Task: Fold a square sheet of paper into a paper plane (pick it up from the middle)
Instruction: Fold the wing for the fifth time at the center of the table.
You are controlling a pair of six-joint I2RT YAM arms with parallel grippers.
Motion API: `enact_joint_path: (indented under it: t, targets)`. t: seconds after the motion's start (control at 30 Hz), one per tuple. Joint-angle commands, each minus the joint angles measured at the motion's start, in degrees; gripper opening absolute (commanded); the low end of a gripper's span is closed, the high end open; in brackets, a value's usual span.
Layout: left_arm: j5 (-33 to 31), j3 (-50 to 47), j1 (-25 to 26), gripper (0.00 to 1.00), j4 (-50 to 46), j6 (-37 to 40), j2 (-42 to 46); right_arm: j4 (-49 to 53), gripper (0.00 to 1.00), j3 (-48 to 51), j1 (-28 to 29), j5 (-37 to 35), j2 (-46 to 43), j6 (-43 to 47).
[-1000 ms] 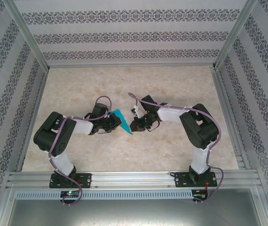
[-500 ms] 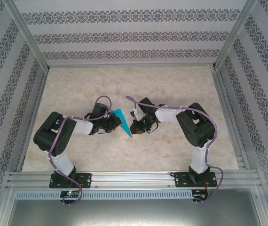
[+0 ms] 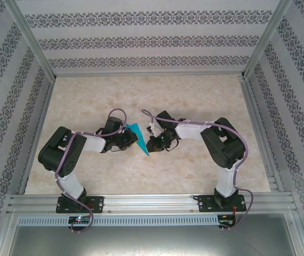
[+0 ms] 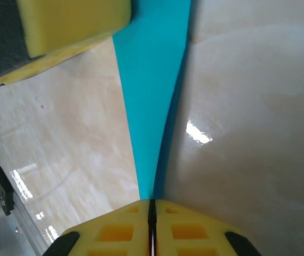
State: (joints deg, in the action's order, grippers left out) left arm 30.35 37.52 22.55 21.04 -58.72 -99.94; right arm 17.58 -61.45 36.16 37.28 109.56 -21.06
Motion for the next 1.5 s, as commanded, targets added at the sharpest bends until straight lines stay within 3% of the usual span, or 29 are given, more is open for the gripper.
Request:
enact_joint_path:
  t: [0.0, 0.17, 0.4, 0.63, 1.2, 1.47]
  targets:
    - [-2.38, -0.32, 0.49, 0.10, -3.24, 0.39, -1.66, 2.23, 0.16, -0.57, 0.19, -3.65, -1.39, 0.02]
    - [-2.15, -0.24, 0.46, 0.10, -3.55, 0.87, -1.35, -1.23, 0.24, 0.61, -0.40, -7.18, -7.44, -2.30]
    - [-2.07, -0.21, 0.46, 0.10, -3.38, 0.83, -1.31, -9.11, 0.12, -0.38, 0.92, 0.03, -2.81, -6.79]
    - [-2.12, -0.50, 0.46, 0.10, -3.07, 0.40, -1.19, -15.66, 0.07, -0.01, 1.16, 4.46, 1.72, -10.43]
    - [-2.39, -0.86, 0.42, 0.10, -2.60, -0.14, -1.40, -12.63, 0.07, 0.15, 1.86, 5.45, 5.31, -8.26]
    - [-2.69, -0.85, 0.48, 0.10, -2.66, -0.19, -1.40, -6.44, 0.06, -0.98, 3.56, 0.78, 5.67, -3.55]
